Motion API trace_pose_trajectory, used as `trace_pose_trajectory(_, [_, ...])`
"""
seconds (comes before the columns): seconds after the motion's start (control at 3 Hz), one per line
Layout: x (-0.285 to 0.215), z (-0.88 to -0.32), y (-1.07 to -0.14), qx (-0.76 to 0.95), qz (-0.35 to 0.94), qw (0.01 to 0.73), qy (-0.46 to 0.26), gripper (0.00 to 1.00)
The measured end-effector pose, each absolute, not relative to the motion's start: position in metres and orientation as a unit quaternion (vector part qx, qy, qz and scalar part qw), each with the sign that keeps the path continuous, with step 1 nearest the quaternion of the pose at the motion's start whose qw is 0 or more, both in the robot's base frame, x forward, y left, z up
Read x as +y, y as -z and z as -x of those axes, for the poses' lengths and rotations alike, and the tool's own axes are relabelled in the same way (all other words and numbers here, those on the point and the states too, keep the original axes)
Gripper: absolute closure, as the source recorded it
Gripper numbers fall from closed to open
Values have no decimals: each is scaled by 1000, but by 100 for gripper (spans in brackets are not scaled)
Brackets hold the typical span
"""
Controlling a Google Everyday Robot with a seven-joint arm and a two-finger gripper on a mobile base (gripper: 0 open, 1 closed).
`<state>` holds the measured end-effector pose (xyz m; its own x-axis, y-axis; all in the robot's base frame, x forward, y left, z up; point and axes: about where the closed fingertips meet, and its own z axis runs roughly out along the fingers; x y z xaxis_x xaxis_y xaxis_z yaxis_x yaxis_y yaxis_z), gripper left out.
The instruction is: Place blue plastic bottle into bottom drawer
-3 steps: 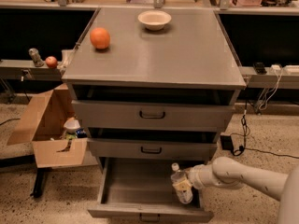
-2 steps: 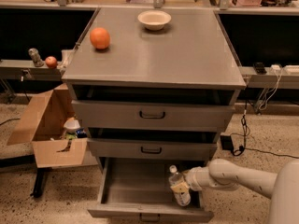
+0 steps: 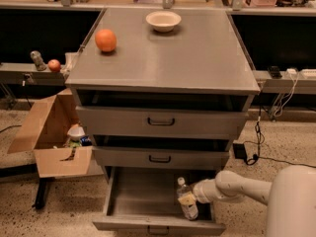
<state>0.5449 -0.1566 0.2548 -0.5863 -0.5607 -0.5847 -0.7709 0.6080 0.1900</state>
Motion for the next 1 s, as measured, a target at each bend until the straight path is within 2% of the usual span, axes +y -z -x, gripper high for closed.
trace_pose_trajectory(1.0, [-153,-565,-188,890,346,196,-222,100])
